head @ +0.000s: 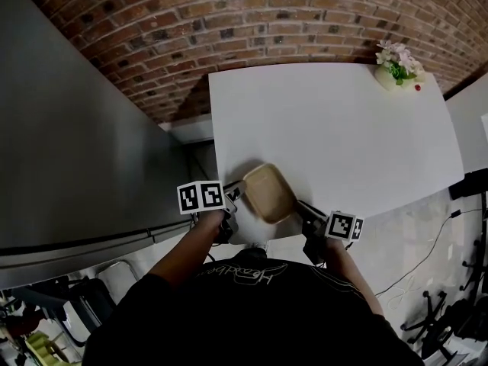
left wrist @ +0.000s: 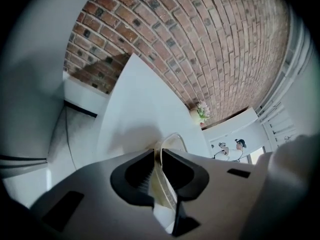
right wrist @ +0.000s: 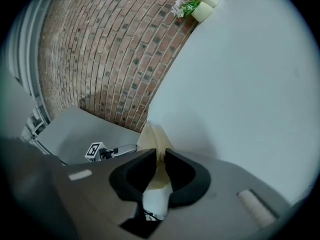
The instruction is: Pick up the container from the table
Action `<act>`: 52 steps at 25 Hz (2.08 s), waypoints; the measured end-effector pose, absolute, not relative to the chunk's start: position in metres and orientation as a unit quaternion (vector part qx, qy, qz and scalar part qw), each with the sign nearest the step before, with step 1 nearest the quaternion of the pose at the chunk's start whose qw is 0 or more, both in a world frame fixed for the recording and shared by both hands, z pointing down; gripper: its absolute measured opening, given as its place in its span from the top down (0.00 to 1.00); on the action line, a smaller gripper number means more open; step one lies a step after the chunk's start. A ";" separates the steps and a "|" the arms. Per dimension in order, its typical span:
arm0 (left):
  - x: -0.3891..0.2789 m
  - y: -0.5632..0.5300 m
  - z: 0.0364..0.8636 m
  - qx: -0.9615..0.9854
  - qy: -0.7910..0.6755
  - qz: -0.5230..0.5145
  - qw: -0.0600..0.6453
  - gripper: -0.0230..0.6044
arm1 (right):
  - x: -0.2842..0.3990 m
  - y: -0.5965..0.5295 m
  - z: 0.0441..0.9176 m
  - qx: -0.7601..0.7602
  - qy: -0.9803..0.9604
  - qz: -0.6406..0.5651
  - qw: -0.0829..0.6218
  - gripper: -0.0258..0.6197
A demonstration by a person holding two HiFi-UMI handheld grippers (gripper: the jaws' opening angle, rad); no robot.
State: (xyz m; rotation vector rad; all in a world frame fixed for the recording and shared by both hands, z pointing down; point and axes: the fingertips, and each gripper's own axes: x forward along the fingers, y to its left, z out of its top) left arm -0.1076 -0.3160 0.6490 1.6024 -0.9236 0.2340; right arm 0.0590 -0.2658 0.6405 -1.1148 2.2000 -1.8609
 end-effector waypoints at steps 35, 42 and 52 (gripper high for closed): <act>-0.034 -0.120 0.457 0.770 -0.406 -0.071 0.487 0.88 | 0.142 -0.103 0.472 -0.313 0.853 -0.408 0.093 0.87; -0.026 -0.071 0.416 0.793 -0.398 -0.099 0.452 0.88 | 0.146 -0.054 0.431 -0.296 0.874 -0.367 0.115 0.87; -0.016 -0.024 0.394 0.809 -0.395 -0.105 0.422 0.88 | 0.157 -0.013 0.405 -0.294 0.885 -0.336 0.131 0.87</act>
